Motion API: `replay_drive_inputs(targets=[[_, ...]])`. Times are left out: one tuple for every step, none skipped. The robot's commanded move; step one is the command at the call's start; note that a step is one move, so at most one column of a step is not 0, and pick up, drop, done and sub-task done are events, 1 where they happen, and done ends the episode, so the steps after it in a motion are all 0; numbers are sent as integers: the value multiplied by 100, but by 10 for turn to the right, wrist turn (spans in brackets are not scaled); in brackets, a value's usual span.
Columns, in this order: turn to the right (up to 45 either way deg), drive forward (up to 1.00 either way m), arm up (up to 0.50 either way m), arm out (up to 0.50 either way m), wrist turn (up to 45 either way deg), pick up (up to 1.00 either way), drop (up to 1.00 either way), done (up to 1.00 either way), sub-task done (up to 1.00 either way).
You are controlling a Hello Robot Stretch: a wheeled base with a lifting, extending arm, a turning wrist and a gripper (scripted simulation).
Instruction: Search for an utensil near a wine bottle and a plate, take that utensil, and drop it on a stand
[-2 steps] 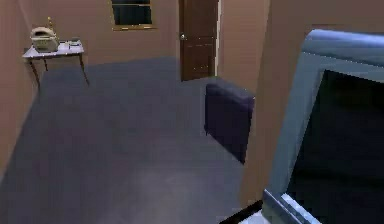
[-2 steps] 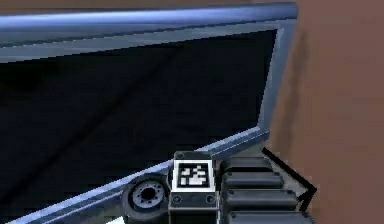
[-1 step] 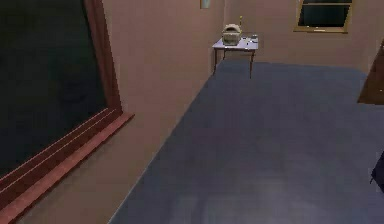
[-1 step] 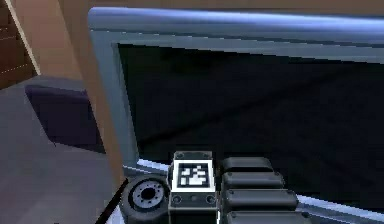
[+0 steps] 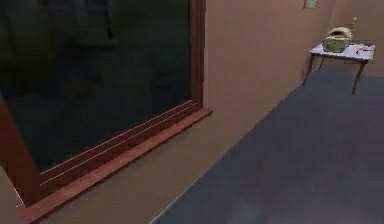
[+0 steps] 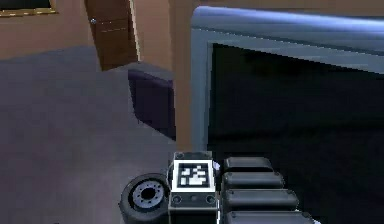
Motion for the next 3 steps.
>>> replay_drive_inputs(targets=[[-30, 0, 0, 0, 0, 0, 0, 0, 0], [450, 0, 0, 0, 0, 0, 0, 0, 0], [450, 0, 0, 0, 0, 0, 0, 0, 0]])
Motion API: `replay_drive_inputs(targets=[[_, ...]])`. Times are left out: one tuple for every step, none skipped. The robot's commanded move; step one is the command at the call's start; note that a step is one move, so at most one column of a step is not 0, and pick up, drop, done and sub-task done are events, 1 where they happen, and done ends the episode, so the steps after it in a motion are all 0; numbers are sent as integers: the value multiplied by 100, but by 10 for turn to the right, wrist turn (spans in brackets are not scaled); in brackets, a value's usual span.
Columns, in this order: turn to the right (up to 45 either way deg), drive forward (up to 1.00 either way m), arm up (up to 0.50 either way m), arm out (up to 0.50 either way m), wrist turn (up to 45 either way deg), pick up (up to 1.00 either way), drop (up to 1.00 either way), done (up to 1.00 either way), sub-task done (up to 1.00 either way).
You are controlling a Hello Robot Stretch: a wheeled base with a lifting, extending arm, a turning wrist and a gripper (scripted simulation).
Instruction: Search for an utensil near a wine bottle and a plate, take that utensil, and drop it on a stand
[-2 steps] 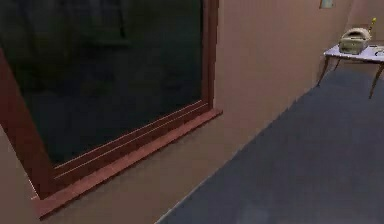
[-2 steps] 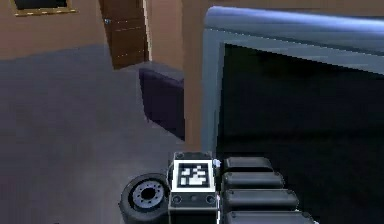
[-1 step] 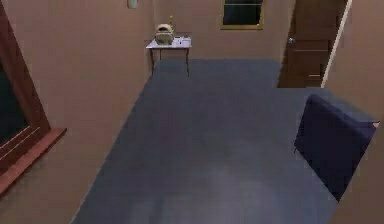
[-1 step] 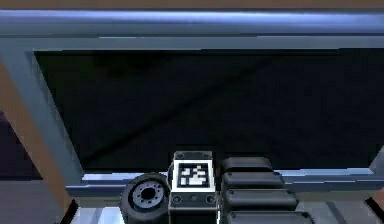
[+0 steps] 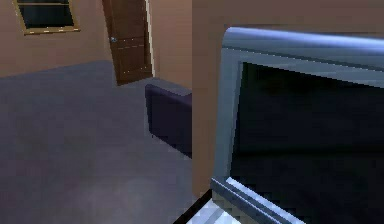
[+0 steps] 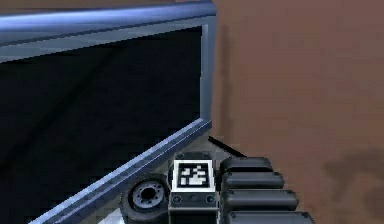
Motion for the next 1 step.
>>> replay_drive_inputs(targets=[[60, 0, 0, 0, 0, 0, 0, 0, 0]])
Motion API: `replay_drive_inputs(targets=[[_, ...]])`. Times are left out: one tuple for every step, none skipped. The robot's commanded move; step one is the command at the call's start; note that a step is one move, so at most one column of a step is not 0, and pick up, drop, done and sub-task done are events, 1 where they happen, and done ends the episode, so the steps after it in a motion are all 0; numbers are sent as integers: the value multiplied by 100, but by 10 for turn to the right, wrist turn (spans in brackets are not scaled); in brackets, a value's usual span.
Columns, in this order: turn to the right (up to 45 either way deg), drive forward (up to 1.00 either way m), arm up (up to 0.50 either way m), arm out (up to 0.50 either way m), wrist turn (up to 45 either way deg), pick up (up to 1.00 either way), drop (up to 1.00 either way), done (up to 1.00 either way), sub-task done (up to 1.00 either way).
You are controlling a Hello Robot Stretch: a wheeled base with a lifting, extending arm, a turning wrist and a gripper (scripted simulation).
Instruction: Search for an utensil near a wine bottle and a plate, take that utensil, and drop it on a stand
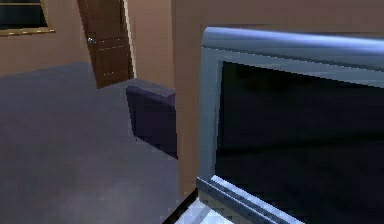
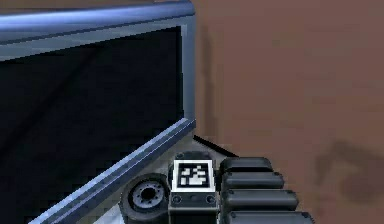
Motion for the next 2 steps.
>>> replay_drive_inputs(targets=[[30, 0, 0, 0, 0, 0, 0, 0, 0], [0, 0, 0, 26, 0, 0, 0, 0, 0]])
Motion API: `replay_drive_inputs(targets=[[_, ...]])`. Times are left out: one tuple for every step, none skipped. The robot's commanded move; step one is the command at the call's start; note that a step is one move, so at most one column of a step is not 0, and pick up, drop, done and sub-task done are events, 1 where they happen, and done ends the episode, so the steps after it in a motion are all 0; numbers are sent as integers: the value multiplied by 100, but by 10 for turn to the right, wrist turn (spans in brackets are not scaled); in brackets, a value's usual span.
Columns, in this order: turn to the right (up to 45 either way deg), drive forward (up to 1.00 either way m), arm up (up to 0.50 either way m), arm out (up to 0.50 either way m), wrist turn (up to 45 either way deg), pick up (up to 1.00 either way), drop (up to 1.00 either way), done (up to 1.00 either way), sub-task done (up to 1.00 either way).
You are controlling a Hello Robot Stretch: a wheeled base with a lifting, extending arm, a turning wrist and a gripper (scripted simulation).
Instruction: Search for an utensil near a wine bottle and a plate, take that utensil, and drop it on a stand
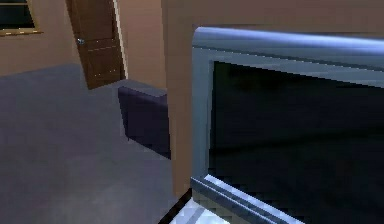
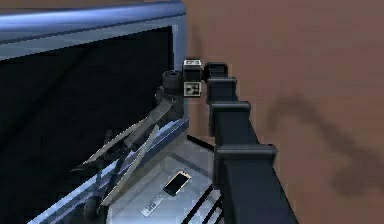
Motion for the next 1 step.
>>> replay_drive_inputs(targets=[[0, 0, 0, 0, 390, 0, 0, 0, 0]])
